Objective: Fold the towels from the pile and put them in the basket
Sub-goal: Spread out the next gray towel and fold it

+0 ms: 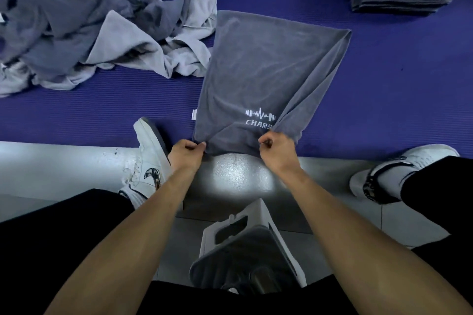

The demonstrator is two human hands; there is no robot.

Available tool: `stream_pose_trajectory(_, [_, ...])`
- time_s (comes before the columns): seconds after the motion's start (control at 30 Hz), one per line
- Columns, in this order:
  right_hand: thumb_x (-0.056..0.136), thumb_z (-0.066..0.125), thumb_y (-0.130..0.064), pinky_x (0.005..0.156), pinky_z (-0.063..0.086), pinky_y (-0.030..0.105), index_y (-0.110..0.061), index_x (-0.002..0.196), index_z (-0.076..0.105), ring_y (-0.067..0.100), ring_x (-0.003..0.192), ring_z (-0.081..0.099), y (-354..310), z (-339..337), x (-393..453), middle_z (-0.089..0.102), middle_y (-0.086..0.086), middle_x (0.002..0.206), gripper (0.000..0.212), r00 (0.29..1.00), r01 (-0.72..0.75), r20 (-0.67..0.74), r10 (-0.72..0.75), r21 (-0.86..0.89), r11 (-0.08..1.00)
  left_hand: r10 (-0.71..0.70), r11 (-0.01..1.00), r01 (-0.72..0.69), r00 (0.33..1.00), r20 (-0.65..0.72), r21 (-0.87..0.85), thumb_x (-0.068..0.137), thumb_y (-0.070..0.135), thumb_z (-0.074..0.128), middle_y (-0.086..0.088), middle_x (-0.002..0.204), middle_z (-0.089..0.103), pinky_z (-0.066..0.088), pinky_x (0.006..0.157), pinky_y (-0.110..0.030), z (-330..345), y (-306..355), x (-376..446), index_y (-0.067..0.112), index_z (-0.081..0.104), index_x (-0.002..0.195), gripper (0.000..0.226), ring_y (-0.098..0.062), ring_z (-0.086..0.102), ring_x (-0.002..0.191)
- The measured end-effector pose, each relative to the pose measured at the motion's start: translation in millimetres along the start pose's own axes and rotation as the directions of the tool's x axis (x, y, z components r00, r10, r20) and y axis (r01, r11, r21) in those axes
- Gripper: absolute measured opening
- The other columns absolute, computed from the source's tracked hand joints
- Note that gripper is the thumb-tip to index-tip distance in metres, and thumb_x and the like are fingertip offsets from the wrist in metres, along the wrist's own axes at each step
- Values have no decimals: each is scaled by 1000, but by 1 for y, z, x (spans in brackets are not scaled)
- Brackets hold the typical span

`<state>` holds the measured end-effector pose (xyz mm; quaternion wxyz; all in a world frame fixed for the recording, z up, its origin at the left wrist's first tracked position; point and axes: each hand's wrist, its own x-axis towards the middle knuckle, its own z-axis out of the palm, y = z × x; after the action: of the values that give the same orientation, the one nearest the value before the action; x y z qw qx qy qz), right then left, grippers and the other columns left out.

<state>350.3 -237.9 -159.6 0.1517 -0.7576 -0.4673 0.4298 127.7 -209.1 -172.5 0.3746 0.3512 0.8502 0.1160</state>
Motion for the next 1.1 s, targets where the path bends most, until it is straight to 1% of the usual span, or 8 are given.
stream_pose_trajectory(0.1, [90,58,-4,91,50,19,-9,104,74,13,92,67,-1,-3,-1,72,5,107,22,1000,-8,-17,8,5,1000,-22,992,22,1000,-5,-127,80,38,75,-3,83,73,58,82,-34,11,2,-2,22,67,79,19,-23,70,77])
stream_pose_trajectory(0.27, [90,59,-4,81,41,8,-9,103,74,9,88,65,1,-4,-4,73,5,105,21,1000,-12,-21,11,-1,1000,36,998,-39,998,-48,-52,89,20,69,1,83,64,46,75,-22,12,-1,-3,11,73,94,11,-17,60,77])
stream_pose_trajectory(0.4, [89,59,-3,79,40,7,-8,103,74,10,87,64,3,-4,-5,73,6,104,21,1000,-11,-29,11,-7,1000,42,973,-46,999,-18,-227,93,15,65,-2,80,70,59,81,-40,11,-17,1,14,71,93,6,-26,70,77])
stream_pose_trajectory(0.6, [91,59,-3,66,37,-6,-6,105,73,7,83,63,4,-1,-1,73,5,105,21,1000,-10,-15,9,-8,1000,7,885,2,1000,16,-465,92,7,67,1,81,68,55,65,-17,8,-16,-5,4,67,108,16,-9,66,65])
stream_pose_trajectory(0.73, [91,58,-2,64,35,-7,-6,106,73,6,83,61,4,0,0,73,5,105,22,1000,-20,-17,19,-8,1000,-14,851,43,998,59,-524,92,7,67,-6,83,70,59,70,-23,0,-11,-7,11,61,101,12,-10,70,66])
stream_pose_trajectory(0.87, [93,55,-2,62,40,-3,-5,109,72,8,82,62,4,-8,-2,72,6,105,23,1000,-13,-25,14,14,1000,131,913,-98,990,57,-396,95,5,62,-5,78,67,60,68,-29,-12,-11,-10,12,50,96,14,-18,71,66])
stream_pose_trajectory(0.97, [91,54,-1,70,42,1,-8,111,71,13,90,65,2,-18,-7,67,5,107,27,997,55,-50,-55,2,998,357,922,-327,925,129,-209,95,6,62,-3,85,71,59,70,-26,-22,-4,-13,12,63,94,6,-16,72,71])
stream_pose_trajectory(1.1, [88,53,6,84,41,9,-8,118,67,17,97,61,2,-40,-13,58,5,116,36,981,146,-117,-156,-93,985,453,890,-426,863,224,-163,88,8,72,1,102,73,54,84,-15,-32,23,-19,14,74,110,23,-6,70,86])
